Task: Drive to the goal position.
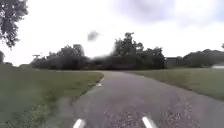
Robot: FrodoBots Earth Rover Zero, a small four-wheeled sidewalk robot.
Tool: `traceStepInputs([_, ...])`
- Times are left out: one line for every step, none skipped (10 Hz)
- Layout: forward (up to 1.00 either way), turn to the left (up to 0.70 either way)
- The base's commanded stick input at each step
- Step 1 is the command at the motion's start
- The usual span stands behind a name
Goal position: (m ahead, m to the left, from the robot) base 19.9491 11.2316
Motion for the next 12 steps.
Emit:
traceStepInputs([0.7, 0.0])
traceStepInputs([0.7, 0.0])
traceStepInputs([0.7, 0.0])
traceStepInputs([0.7, -0.03])
traceStepInputs([0.7, -0.18])
traceStepInputs([0.7, -0.3])
traceStepInputs([0.7, -0.04])
traceStepInputs([0.7, 0.0])
traceStepInputs([0.7, 0.0])
traceStepInputs([0.7, 0.0])
traceStepInputs([0.7, 0.0])
traceStepInputs([0.7, 0.0])
